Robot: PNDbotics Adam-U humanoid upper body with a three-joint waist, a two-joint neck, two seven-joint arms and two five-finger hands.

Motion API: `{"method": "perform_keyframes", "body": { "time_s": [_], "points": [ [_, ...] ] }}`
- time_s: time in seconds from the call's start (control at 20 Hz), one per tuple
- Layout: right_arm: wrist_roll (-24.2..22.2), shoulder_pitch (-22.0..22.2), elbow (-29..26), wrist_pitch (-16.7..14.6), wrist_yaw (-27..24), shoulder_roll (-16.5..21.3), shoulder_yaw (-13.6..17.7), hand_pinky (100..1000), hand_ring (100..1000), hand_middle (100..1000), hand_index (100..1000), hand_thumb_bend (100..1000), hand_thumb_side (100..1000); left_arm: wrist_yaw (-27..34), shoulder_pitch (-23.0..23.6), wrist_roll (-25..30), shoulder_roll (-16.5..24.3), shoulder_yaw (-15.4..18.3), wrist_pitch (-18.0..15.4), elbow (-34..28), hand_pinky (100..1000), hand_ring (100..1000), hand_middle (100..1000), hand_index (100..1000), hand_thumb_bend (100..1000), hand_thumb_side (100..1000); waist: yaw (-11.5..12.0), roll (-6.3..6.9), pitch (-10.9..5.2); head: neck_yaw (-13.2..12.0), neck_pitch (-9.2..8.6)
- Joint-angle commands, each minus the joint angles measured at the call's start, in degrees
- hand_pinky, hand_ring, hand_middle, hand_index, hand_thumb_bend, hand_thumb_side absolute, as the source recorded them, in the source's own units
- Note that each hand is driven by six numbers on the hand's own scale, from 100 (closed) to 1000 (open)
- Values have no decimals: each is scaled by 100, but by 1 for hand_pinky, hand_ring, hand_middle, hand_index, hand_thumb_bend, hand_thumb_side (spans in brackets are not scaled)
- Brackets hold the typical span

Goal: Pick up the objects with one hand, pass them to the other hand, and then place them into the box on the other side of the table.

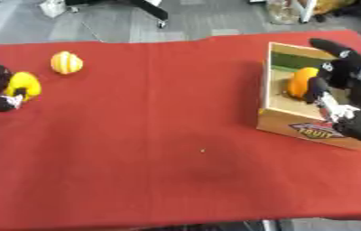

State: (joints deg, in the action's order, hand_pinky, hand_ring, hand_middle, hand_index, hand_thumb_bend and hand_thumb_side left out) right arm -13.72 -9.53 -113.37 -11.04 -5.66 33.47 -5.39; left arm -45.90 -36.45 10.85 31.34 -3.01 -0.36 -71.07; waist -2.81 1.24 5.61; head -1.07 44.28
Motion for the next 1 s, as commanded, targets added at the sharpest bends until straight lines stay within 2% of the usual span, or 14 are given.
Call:
{"method": "perform_keyframes", "body": {
  "time_s": [0.05,0.2,0.25,0.3,0.45,0.6,0.8,1.0],
  "points": [
    [-262,-230,-122,199,-287,-87,-373,500,414,347,1000,100,669,275,-286,-280,80,-307,-249,-520,651,477,414,487,100,178,22,-42,-14,58,-16],
    [-522,-419,-122,450,-547,-223,-794,499,413,345,1000,100,689,534,-277,-539,101,-651,-509,-942,651,477,414,488,100,174,34,-36,-13,83,-16],
    [-610,-458,-122,516,-635,-252,-926,499,413,343,1000,100,759,622,-216,-595,136,-677,-597,-1085,654,482,419,493,100,167,20,-30,-18,72,-16],
    [-698,-539,-122,589,-723,-328,-1059,499,413,343,1000,100,759,711,-238,-585,99,-747,-685,-1229,654,482,419,493,100,167,9,-14,-26,67,-16],
    [-971,-832,-21,848,-996,-586,-1492,495,407,336,1000,100,797,984,-495,-380,-7,-1127,-958,-1672,657,483,420,493,100,181,28,4,0,109,-16],
    [-1270,-1025,61,1146,-1295,-695,-1942,496,406,334,1000,100,814,1283,-485,-94,46,-1597,-1254,-2158,660,483,419,492,100,194,43,4,9,138,-16],
    [-1635,-1186,-15,1509,-1659,-695,-2133,497,406,333,1000,100,828,1647,-448,256,126,-1959,-1234,-2630,662,484,419,492,100,204,50,5,21,155,-16],
    [-1986,-1327,-89,1832,-2010,-658,-2175,496,405,329,1000,100,846,1998,-559,562,117,-2175,-1134,-2704,663,488,424,497,100,208,51,7,23,179,-16]
  ]
}}
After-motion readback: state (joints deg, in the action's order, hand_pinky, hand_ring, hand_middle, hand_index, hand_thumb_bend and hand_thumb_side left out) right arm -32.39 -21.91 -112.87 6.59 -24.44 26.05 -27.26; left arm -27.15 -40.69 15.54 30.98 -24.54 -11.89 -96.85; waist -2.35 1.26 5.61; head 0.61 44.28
